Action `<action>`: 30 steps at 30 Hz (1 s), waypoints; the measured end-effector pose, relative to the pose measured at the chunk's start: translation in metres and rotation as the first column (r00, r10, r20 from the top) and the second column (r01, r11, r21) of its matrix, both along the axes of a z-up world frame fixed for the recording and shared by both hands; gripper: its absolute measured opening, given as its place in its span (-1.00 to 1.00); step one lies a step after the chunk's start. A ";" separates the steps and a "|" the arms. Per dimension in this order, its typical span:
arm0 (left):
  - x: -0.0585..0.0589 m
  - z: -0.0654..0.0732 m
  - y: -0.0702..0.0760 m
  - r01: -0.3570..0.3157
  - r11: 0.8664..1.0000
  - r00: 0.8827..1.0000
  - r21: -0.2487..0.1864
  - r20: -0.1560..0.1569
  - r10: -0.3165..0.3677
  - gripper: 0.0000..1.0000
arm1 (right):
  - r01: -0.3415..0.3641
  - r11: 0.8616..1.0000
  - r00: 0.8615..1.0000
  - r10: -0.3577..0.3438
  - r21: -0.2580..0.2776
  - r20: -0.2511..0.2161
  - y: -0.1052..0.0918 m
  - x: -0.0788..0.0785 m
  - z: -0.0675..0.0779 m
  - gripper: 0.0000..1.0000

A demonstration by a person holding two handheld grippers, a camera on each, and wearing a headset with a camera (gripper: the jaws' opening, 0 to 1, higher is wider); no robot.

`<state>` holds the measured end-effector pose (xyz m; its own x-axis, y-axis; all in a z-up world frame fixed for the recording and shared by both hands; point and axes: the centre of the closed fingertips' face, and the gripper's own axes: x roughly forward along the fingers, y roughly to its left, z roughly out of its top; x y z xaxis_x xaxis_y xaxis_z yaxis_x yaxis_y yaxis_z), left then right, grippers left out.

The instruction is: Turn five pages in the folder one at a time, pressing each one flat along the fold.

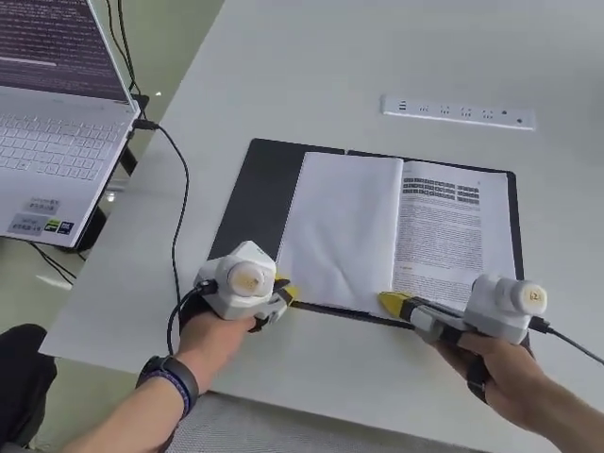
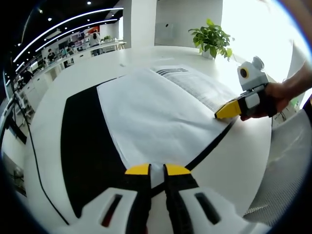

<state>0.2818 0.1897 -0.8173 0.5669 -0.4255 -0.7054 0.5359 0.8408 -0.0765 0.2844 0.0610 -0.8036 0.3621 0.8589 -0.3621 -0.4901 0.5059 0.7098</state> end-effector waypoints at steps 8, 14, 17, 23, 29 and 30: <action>-0.002 0.001 -0.001 -0.026 0.999 0.999 -0.019 -0.047 0.025 -0.77 | 0.011 0.999 1.000 -0.010 -0.034 0.010 -0.004 -0.003 0.005 -1.00; -0.010 0.013 -0.004 -0.040 0.998 0.998 -0.043 -0.058 0.037 -0.62 | 0.024 0.998 0.999 -0.022 -0.062 0.037 -0.019 -0.006 0.013 -0.82; -0.011 0.020 -0.005 -0.059 0.996 0.997 -0.069 -0.053 0.055 -0.56 | 0.034 0.996 0.997 -0.028 -0.085 0.073 -0.030 -0.005 0.019 -0.71; -0.017 0.032 -0.007 -0.052 0.995 0.998 -0.083 -0.049 0.048 -0.41 | 0.056 0.992 0.994 -0.045 -0.114 0.098 -0.047 -0.008 0.023 -0.45; -0.020 0.045 -0.005 -0.070 0.992 0.997 -0.101 -0.029 0.067 -0.29 | 0.043 0.985 0.990 -0.019 -0.168 0.139 -0.066 -0.017 0.029 -0.34; -0.022 0.047 -0.007 -0.064 0.993 0.998 -0.103 -0.031 0.061 -0.26 | 0.045 0.983 0.989 -0.018 -0.179 0.147 -0.070 -0.018 0.032 -0.31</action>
